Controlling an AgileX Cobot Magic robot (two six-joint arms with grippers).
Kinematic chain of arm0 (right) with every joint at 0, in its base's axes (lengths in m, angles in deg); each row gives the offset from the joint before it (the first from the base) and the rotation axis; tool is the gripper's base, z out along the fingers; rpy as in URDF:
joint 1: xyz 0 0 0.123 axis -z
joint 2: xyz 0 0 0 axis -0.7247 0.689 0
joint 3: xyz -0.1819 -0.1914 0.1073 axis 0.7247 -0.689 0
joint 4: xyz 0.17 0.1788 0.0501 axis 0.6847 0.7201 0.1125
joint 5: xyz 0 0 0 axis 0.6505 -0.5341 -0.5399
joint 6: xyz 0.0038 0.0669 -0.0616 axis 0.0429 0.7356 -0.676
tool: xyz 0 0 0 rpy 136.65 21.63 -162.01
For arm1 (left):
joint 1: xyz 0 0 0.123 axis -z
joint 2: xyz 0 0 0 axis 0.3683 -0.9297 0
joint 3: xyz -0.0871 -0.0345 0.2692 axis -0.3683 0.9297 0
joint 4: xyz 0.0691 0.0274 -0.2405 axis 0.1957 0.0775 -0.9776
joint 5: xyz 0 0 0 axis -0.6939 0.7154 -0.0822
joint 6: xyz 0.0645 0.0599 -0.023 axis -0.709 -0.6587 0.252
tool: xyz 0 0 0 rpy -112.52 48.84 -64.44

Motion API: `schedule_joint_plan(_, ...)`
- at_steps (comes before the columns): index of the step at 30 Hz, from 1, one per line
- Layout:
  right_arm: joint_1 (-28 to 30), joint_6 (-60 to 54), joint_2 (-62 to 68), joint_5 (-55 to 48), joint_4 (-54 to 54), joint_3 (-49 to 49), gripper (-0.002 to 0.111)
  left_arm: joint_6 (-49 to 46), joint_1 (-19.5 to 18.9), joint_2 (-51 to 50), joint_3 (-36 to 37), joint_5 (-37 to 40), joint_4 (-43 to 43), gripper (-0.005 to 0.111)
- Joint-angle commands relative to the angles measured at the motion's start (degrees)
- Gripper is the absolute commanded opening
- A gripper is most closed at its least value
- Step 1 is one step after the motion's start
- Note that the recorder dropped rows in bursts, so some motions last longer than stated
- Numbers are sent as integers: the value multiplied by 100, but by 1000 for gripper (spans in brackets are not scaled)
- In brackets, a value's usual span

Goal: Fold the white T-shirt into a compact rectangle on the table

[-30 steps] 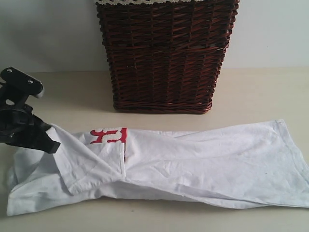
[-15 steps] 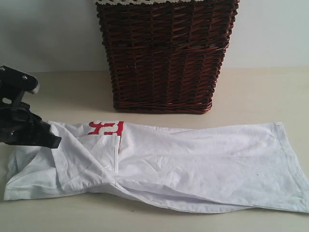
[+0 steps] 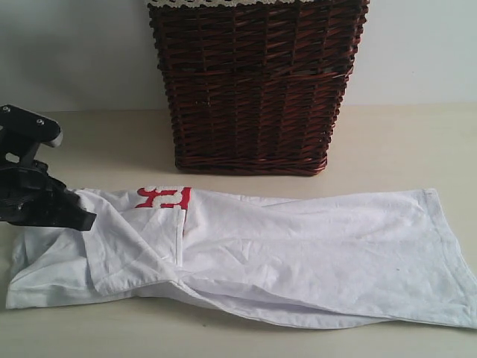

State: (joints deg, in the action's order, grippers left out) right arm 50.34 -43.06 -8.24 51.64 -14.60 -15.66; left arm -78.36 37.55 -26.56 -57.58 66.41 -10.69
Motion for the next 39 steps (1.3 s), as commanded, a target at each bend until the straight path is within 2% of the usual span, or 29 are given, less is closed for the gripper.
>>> schedule_joint_plan(1, 28, 13, -3, 51, -14, -14, 25, 54, 6, 1, -33, -409, 5, 0)
schedule_joint_plan(5, 28, 13, -3, 51, -14, -14, 25, -85, 6, 1, -33, -562, 215, 1)
schedule_joint_plan(7, 28, 13, -3, 51, -14, -14, 25, -223, 6, 1, -33, -385, 539, 7)
schedule_joint_plan(9, 28, 13, -3, 51, -14, -14, 25, -221, 6, 1, -33, -258, 871, 20)
schedule_joint_plan(13, 28, 13, -3, 51, -14, -14, 25, -221, 6, 1, -33, -228, 1053, 56)
schedule_joint_plan(15, 28, 13, -3, 51, -14, -14, 25, -221, 6, 1, -33, -258, 1051, 65)
schedule_joint_plan(18, 28, 13, -3, 51, -14, -14, 25, -236, 6, 115, -33, 45, 1279, 62)
schedule_joint_plan(22, 28, 13, -3, 51, -14, -14, 25, -280, 6, 562, -19, 2360, 1410, 44)
schedule_joint_plan(23, 28, 13, -3, 51, -14, -14, 25, -442, 6, 600, 14, 2710, 1410, 40)
schedule_joint_plan(25, 28, 13, -3, 51, -14, -14, 25, -1163, 6, 634, 138, 3088, 1276, 34)
schedule_joint_plan(28, 28, 13, -3, 51, -14, -14, 25, -2604, 6, 621, 318, 3105, 576, 34)
schedule_joint_plan(35, 28, 13, -3, 51, -14, -14, 25, -7116, 6, 653, 372, 3553, -1170, 59)
schedule_joint_plan(37, 28, 13, -3, 51, -14, -14, 25, -7563, 6, 653, 372, 3447, -1495, 60)
schedule_joint_plan(39, 28, 13, -3, 51, -14, -14, 25, -7598, 6, 653, 372, 3248, -1620, 59)
